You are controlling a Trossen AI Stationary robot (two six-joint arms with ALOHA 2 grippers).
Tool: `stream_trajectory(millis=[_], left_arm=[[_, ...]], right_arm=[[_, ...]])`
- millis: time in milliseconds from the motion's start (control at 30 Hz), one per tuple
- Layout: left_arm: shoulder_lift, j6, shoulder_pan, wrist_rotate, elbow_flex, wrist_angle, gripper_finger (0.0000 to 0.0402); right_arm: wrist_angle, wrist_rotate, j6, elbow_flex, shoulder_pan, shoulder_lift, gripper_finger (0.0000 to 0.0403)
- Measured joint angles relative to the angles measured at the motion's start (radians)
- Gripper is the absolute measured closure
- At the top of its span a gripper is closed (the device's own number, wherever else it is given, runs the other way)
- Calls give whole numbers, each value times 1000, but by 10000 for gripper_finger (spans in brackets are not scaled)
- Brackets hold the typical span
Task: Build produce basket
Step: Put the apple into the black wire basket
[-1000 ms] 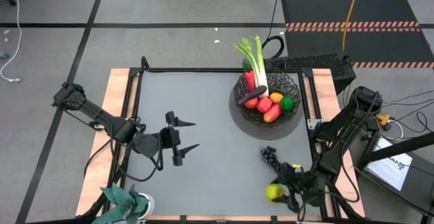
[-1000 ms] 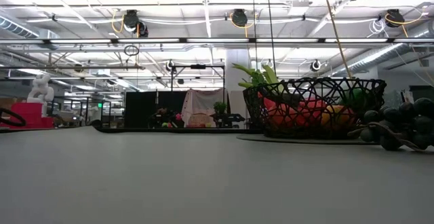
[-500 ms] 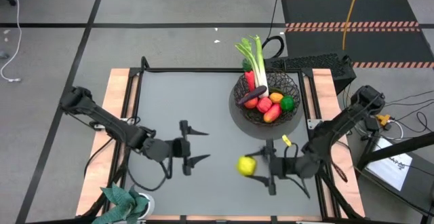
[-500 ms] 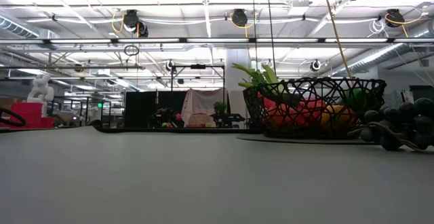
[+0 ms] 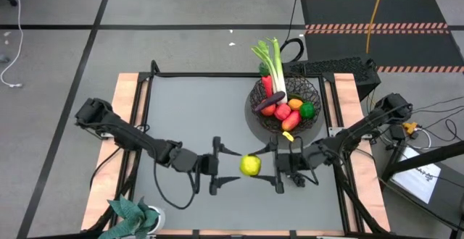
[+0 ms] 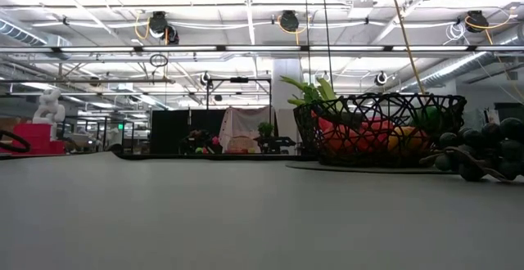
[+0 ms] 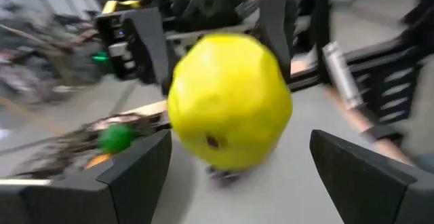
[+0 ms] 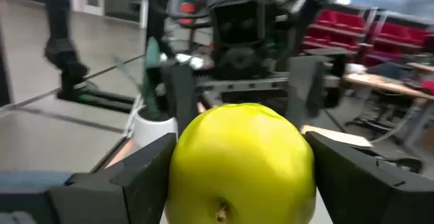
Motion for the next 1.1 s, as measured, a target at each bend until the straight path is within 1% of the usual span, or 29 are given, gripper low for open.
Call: stream_trajectory(millis=[67, 133, 267, 333, 433, 533, 567, 633, 900, 967, 1100], left_arm=[[0, -57, 20, 65, 0, 14, 50], [0, -92, 35, 103, 0, 17, 50], [0, -105, 42, 113, 0, 16, 50], [14, -129, 51, 124, 1, 42, 50], [39, -142, 59, 170, 0, 80, 50], [72, -139, 67, 230, 0, 153, 50], [76, -136, 68, 242, 0, 152, 50], [76, -135, 68, 241, 0, 145, 50], [73, -127, 58, 231, 1, 167, 52], [73, -125, 56, 230, 1, 168, 62], [73, -112, 56, 230, 1, 169, 96]], right_arm=[[-5, -30, 2, 0, -12, 0, 102], [2, -29, 2, 0, -20, 6, 102], [4, -37, -6, 0, -26, 12, 102], [14, -61, -24, 0, -31, 20, 102], [30, -88, -43, 0, -38, 32, 102], [55, -108, -52, 0, -42, 37, 102], [54, -119, -59, -1, -44, 37, 102], [56, -144, -69, -2, -48, 38, 102], [74, -142, -83, -1, -48, 38, 95], [74, -138, -90, -1, -47, 38, 86], [88, -114, -95, 0, -47, 38, 62]])
